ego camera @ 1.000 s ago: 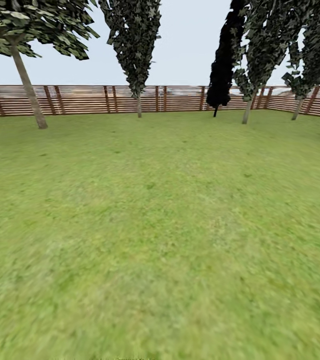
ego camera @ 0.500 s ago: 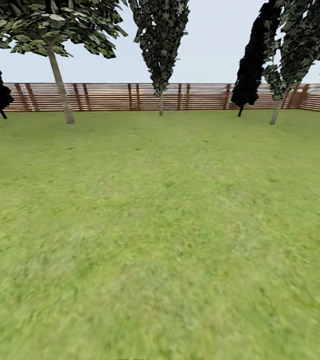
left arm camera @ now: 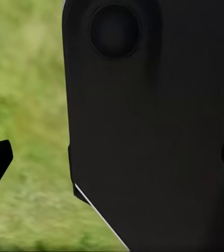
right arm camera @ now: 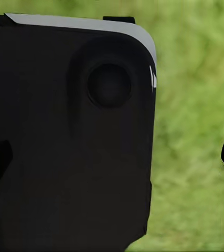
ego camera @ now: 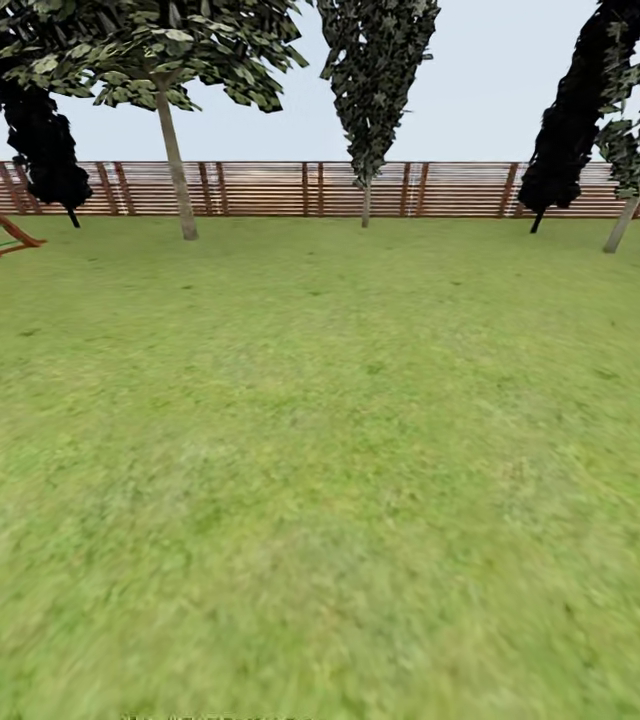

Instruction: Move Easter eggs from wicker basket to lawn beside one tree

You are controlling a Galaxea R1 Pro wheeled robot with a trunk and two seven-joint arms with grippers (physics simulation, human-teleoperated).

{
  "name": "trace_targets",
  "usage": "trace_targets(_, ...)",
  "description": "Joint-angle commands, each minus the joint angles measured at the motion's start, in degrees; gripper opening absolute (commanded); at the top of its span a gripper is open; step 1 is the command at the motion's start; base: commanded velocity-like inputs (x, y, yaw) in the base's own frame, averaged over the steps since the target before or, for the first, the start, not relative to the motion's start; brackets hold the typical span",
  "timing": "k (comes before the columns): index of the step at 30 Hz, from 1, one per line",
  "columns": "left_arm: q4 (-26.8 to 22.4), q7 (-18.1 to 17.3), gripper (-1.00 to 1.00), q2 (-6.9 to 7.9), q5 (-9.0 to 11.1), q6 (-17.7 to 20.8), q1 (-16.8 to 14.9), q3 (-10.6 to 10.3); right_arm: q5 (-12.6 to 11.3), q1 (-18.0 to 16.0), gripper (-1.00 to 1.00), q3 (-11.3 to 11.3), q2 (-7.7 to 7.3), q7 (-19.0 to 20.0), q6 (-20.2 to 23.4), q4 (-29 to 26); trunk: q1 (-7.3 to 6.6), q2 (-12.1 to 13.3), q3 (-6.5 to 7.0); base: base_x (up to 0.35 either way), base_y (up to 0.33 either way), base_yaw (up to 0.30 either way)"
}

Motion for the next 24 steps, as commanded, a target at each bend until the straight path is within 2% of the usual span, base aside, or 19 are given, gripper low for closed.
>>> trace_targets(1,0.0,0.0,1.00,0.00,0.1,0.0,0.0,0.0,0.0,0.0,1.00,0.0,0.00,0.0,-0.2,0.0,-0.01,0.0,-0.10,0.000,0.000,0.257)
trace_targets(9,0.0,0.0,1.00,0.00,0.1,0.0,0.0,0.0,0.1,0.0,1.00,0.1,0.00,0.0,-0.2,0.0,-0.01,0.0,-0.51,0.000,0.000,0.251)
trace_targets(17,0.0,0.0,1.00,0.00,0.1,0.0,0.0,0.0,0.1,0.0,1.00,0.1,-0.05,0.2,-0.2,0.0,-0.01,0.0,-0.60,0.000,0.000,0.069)
trace_targets(24,0.0,0.0,1.00,0.00,0.1,0.0,0.0,0.0,0.1,0.0,1.00,0.1,0.00,0.2,-0.2,0.0,-0.01,0.0,-0.60,0.000,0.000,0.258)
